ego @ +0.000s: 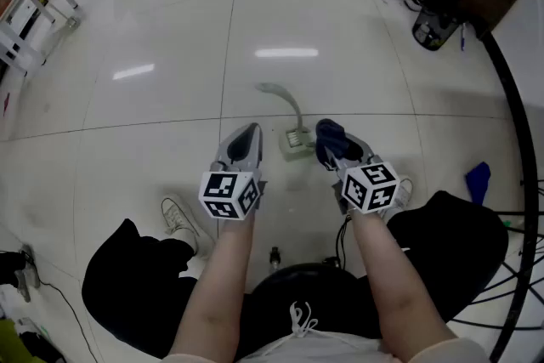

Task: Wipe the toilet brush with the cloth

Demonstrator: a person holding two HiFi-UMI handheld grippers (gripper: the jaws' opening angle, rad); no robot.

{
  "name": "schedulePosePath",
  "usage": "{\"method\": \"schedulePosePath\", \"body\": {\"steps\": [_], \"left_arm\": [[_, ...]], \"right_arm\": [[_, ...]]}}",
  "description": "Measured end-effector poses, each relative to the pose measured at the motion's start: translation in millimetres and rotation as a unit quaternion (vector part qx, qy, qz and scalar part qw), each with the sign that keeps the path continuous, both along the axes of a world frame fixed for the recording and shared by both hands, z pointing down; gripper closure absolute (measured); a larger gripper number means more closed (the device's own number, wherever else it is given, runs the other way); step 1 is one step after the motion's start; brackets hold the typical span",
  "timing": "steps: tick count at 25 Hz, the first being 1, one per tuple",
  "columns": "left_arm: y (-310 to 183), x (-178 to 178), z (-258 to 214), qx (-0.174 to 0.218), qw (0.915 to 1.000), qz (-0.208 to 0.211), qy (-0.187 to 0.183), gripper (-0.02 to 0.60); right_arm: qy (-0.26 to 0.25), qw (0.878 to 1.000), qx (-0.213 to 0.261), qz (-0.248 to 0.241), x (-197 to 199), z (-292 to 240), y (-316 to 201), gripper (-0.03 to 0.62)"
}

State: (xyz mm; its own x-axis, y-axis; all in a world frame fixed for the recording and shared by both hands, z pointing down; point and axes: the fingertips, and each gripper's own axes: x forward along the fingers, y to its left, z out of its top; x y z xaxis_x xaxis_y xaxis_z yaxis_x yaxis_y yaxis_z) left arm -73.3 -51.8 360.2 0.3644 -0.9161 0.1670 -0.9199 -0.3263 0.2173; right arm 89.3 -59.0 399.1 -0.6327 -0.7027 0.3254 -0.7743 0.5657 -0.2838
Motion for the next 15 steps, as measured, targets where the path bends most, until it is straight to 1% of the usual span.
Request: {"method": "schedulePosePath", "body": {"steps": [4, 6, 10, 12, 15], "left_arm": [[-38, 8, 33, -0.014, 0.9997, 0.019, -0.002, 0.575], [-50, 13, 54, -0.025, 0.9991, 0.035, 0.003, 0.575], [-67, 31, 99, -0.056, 0.9941, 0.092, 0.014, 0.575], [-69, 34, 124, -0.075, 0.9919, 0.101, 0.018, 0.575], [-61, 36, 160, -0.111, 0.9884, 0.100, 0.028, 0.575]], "right_arm": [[0.021, 0.999, -0.027, -0.040, -17, 50, -19, 0.530], [0.024, 0.997, -0.059, -0.050, -26, 81, -18, 0.530], [0.029, 0.989, -0.137, -0.050, -28, 138, -7, 0.530], [0.039, 0.983, -0.166, -0.063, -31, 167, 2, 0.530], [0.044, 0.974, -0.201, -0.089, -40, 199, 20, 0.530]]}}
